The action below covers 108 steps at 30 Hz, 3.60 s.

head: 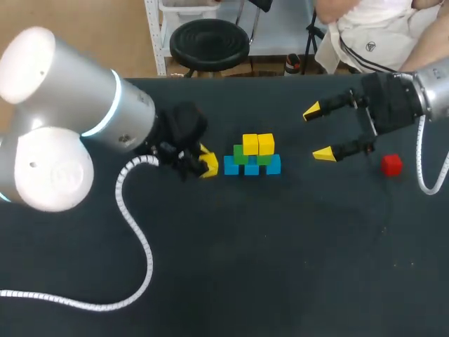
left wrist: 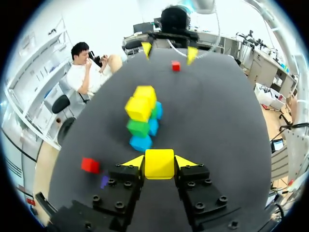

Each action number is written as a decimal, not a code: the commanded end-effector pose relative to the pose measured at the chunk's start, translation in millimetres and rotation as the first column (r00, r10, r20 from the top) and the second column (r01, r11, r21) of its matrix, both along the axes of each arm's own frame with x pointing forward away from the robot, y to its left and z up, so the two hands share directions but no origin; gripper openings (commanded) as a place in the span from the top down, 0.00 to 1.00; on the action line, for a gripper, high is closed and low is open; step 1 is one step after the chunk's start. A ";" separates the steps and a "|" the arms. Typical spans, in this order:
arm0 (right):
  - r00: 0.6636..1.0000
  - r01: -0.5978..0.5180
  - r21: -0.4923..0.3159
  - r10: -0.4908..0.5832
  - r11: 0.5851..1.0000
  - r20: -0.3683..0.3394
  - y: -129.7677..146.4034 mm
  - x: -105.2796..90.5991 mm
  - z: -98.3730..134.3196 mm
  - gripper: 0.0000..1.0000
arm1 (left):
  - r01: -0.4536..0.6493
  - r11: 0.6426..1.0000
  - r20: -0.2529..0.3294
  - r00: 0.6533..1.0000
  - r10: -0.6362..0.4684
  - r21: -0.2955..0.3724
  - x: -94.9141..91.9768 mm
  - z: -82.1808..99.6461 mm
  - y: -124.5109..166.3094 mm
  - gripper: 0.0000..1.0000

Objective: Place the blue cubes, place green cubes on the blue cubes, place the yellow cubes on the green cubes, then place the red cubes on the yellow cubes, and place purple cube on the red cubes.

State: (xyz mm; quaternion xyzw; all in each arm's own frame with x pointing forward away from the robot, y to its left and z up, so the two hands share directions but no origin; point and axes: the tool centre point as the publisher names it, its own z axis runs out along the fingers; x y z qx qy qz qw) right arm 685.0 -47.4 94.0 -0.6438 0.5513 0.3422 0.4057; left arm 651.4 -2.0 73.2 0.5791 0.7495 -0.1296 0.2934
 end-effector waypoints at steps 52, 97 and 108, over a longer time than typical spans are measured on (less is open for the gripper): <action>1.000 0.000 0.001 0.000 1.000 0.001 0.3 0.1 -0.3 0.00 | 0.196 0.981 -0.114 0.975 -0.193 0.011 62.1 17.2 -40.5 1.00; 1.000 0.000 0.001 0.000 1.000 0.001 0.3 0.1 -0.3 0.00 | 0.255 0.964 -0.154 0.952 -0.265 -0.078 45.7 -0.1 -53.1 1.00; 1.000 0.000 0.001 0.000 1.000 0.001 0.3 0.1 -0.3 0.00 | 0.252 0.964 -0.161 0.951 -0.263 -0.082 45.4 -3.4 -54.4 1.00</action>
